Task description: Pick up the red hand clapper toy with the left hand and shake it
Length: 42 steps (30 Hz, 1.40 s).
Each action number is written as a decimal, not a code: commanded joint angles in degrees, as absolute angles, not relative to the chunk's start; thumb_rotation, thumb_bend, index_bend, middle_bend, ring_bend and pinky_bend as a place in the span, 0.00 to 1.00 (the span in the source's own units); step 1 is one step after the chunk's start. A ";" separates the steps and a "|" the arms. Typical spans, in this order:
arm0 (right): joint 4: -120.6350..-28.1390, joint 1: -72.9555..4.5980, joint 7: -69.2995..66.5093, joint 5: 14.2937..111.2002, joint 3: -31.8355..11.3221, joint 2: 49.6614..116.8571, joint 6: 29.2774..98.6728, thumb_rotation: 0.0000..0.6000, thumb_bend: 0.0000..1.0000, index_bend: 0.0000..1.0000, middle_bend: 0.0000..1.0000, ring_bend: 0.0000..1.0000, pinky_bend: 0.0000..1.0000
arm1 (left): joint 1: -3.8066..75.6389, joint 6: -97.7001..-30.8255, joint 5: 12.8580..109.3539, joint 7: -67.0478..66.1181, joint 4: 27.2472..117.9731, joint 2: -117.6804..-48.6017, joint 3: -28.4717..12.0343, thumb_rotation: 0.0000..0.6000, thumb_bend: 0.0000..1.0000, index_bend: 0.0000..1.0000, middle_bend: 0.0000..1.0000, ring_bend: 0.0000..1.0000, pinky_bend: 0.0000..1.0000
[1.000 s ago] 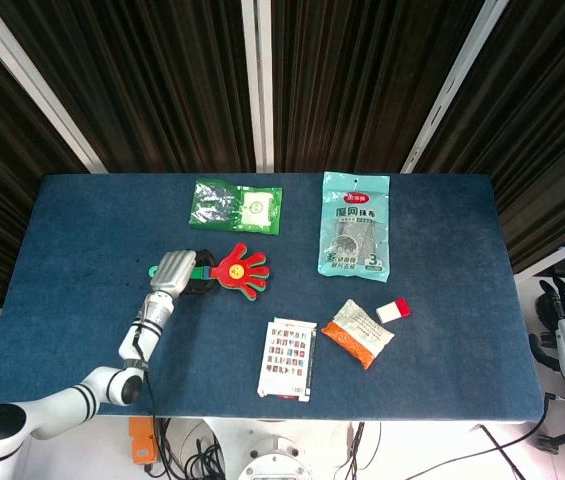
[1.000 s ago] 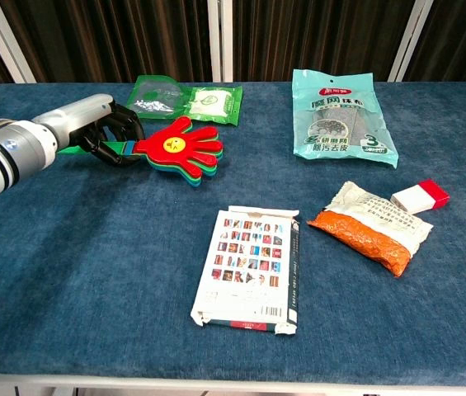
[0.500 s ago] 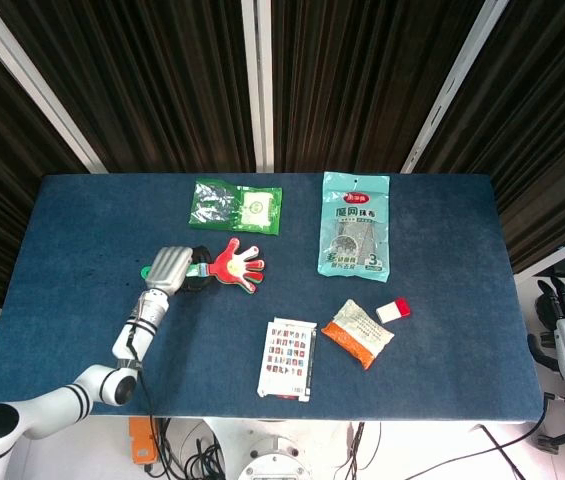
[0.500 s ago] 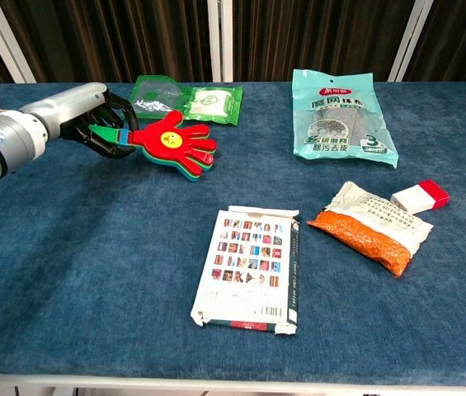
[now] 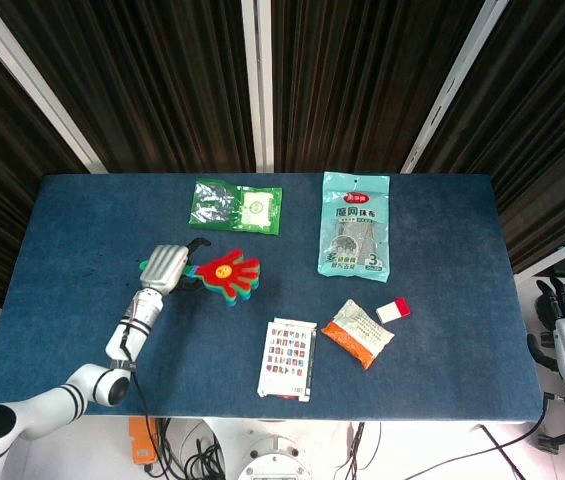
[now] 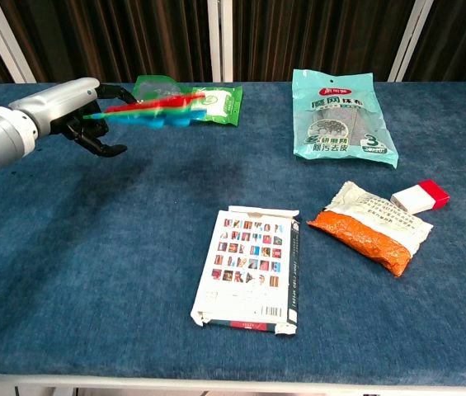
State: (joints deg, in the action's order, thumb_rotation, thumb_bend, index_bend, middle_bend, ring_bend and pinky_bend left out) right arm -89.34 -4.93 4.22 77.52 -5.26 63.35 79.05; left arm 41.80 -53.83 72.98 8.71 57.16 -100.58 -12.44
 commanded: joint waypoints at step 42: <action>-90.61 -5.62 5.85 76.61 -4.95 63.12 77.56 1.00 0.32 0.00 0.00 0.00 0.00 | 33.94 -55.42 55.85 42.07 76.16 -90.48 -32.05 1.00 0.63 1.00 1.00 1.00 1.00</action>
